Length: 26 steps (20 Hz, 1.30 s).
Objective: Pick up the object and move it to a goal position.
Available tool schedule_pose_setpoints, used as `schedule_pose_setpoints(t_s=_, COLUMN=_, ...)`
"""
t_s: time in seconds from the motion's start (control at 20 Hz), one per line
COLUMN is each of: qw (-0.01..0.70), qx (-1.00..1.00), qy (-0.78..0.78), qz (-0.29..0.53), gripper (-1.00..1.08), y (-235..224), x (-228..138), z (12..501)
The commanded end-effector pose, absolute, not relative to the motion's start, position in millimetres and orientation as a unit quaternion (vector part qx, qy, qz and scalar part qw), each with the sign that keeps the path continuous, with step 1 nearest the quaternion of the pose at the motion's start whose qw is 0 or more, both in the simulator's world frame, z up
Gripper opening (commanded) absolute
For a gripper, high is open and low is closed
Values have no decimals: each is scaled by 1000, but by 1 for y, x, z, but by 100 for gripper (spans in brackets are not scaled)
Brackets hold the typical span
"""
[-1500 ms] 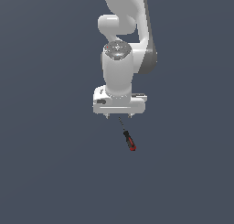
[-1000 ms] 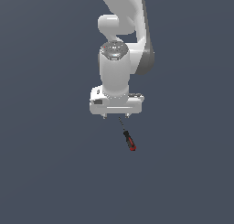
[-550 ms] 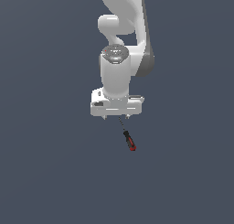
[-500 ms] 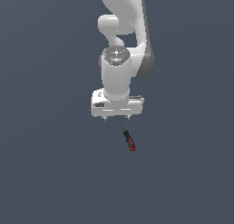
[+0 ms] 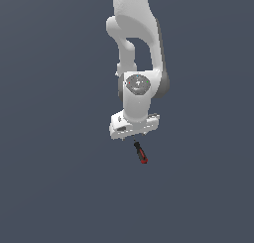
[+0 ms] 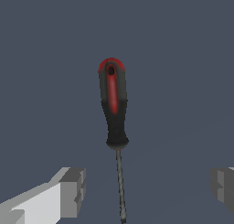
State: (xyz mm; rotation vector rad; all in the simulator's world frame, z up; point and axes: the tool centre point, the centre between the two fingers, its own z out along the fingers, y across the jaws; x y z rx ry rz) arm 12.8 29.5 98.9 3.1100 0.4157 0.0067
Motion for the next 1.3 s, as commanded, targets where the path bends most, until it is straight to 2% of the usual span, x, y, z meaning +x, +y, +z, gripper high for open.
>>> schedule_pose_setpoints(t_s=0.0, qw=1, qx=988, qy=157, qz=1, gripper=100, y=37, x=11, z=83)
schedule_pose_setpoints(t_s=0.6, qw=0, qx=984, qy=181, qz=-1, gripper=100, y=45, x=8, z=61)
schedule_pose_setpoints(t_s=1.25, qw=0, qx=983, qy=184, qz=0, gripper=100, y=46, x=8, z=15)
